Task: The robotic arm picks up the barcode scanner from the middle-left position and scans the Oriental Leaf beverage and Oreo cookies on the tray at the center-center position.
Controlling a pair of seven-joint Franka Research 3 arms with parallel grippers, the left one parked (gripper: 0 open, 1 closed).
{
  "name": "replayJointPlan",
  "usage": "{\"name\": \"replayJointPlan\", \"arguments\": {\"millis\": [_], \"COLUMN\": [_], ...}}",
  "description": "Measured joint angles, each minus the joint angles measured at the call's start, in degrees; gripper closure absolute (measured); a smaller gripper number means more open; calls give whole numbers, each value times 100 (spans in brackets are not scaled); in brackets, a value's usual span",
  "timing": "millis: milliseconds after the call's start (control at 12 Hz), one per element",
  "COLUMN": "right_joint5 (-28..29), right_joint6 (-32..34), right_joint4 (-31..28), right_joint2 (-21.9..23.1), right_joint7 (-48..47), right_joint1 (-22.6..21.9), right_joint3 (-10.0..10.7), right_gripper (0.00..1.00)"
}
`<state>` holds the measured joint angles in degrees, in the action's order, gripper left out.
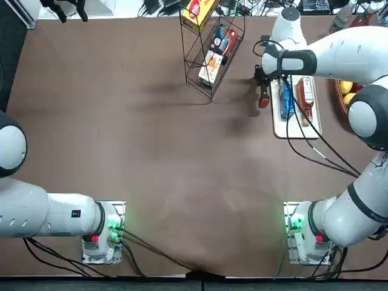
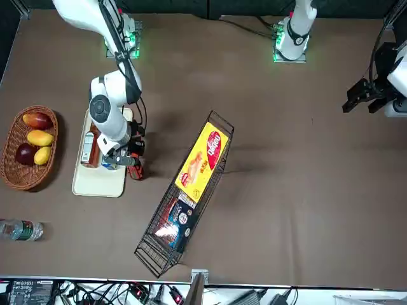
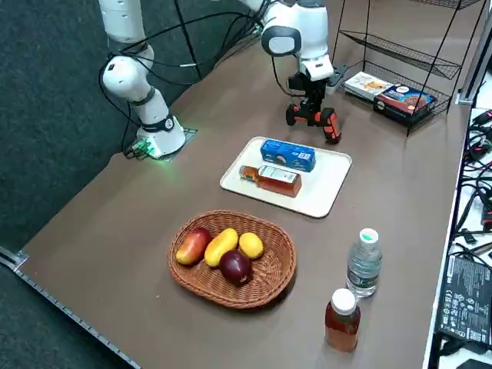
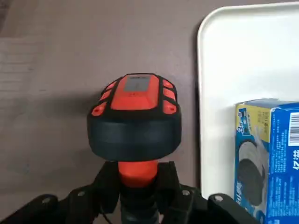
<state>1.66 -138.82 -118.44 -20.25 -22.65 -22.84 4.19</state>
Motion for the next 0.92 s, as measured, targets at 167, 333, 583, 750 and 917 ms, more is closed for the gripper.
{"name": "replayJointPlan", "arguments": {"millis": [167,333,583,750,917], "right_joint5": [0,0,0,0,0], "right_joint6": [-172,-320,-583,-701,-793], "right_joint4": [-78,-169,-329,-405,-450], "right_joint2": [-3,-6,-20,-27,-37], "right_joint7": [-8,-10,-11,-12,-12], "right_joint1": [0,0,0,0,-9], "right_joint3": [1,1,1,1,1], "right_gripper": [58,58,58,58,58]}}
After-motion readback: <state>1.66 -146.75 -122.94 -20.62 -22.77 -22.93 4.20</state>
